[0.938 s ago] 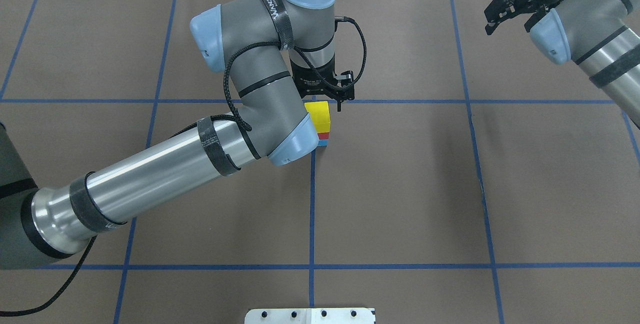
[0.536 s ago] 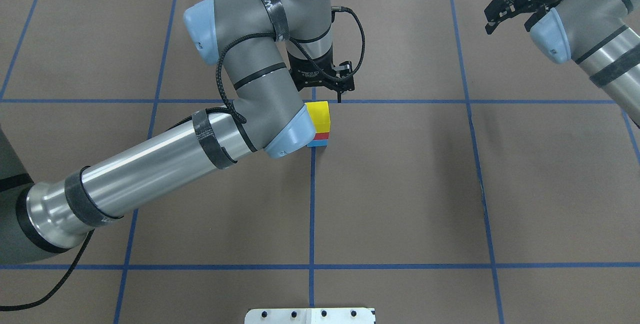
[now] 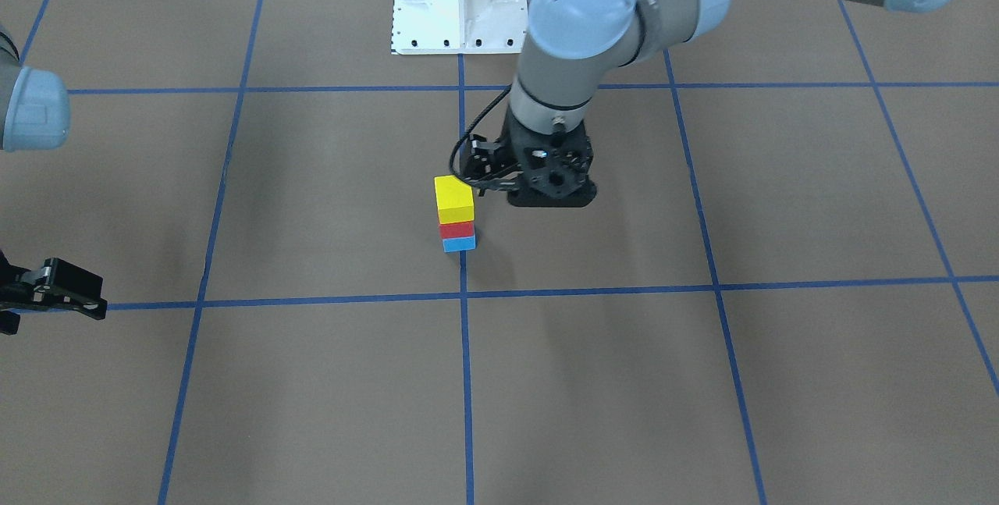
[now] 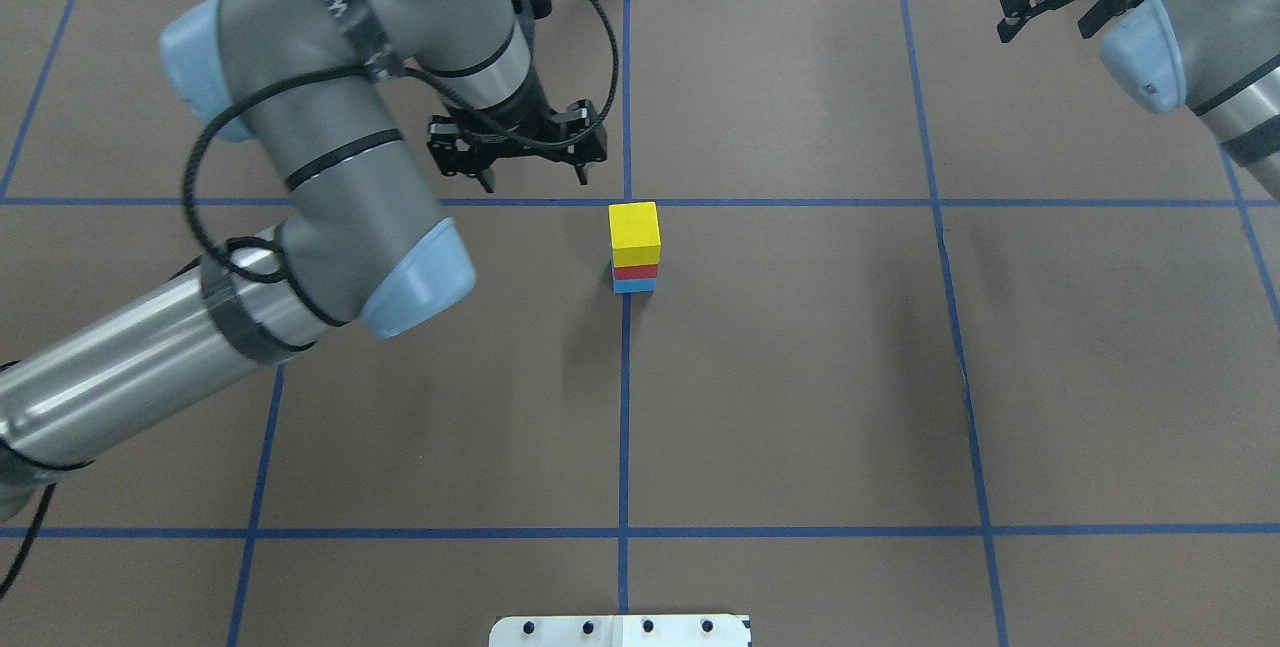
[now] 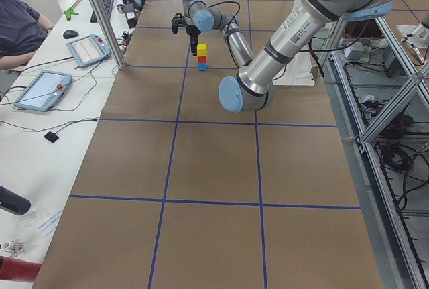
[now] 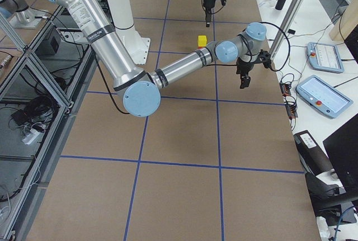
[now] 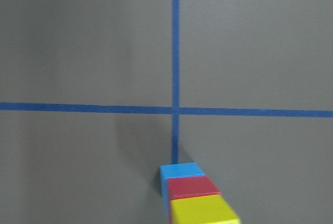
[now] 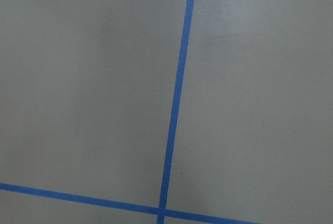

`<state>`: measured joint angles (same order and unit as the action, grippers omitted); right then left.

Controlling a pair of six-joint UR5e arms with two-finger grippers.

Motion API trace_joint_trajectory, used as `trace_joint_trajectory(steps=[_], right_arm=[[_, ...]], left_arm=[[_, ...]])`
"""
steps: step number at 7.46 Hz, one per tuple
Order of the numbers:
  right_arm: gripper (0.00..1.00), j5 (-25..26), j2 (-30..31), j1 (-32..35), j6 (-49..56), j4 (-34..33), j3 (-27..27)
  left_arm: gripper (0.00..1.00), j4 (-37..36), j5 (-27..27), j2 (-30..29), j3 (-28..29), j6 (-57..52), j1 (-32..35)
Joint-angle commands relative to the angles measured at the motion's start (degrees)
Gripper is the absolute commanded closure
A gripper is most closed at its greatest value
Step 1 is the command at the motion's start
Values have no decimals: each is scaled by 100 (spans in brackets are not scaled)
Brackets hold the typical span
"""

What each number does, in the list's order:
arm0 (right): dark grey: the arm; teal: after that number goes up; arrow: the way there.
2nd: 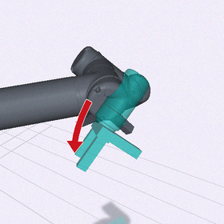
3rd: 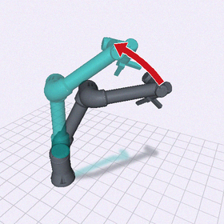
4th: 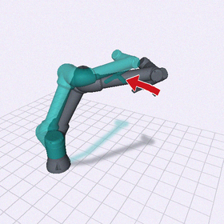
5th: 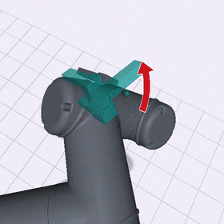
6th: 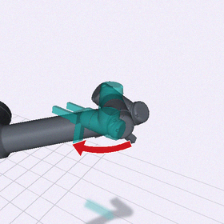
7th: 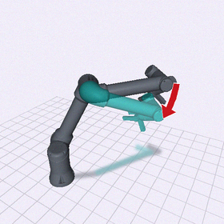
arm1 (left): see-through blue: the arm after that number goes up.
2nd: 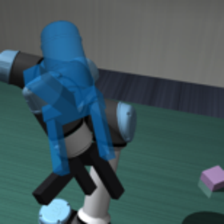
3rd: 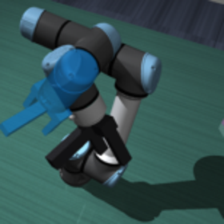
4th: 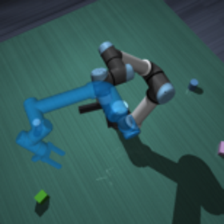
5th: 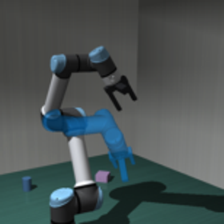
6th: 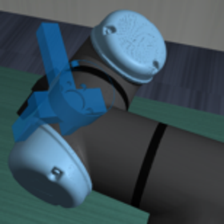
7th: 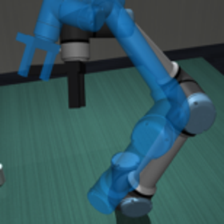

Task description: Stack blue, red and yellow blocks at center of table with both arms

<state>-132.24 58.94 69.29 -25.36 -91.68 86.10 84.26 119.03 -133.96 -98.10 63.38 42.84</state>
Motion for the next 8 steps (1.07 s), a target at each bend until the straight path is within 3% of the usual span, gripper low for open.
trace_joint_trajectory(steps=[1,2,4,5,6,7,8], right_arm=[[0,110,152,-12,49,9,4],[0,685,153,-21,58,9,-5],[0,779,467,110,14,27,21],[0,718,643,380,5,288,12],[0,378,811,644,66,421,4],[0,157,917,960,441,422,12],[0,146,1092,1198,1158,388,-5]], left_arm=[[1,-40,-337,1394,-1219,-568,711],[1,-32,-336,2138,-1438,-1747,1073],[0,47,109,3353,-1257,-5098,2729],[0,38,129,3480,-872,-6517,3469],[0,47,304,3516,-138,-7315,4120],[1,421,1193,3534,583,-7384,4440],[1,904,1454,3604,1165,-7384,4461]])
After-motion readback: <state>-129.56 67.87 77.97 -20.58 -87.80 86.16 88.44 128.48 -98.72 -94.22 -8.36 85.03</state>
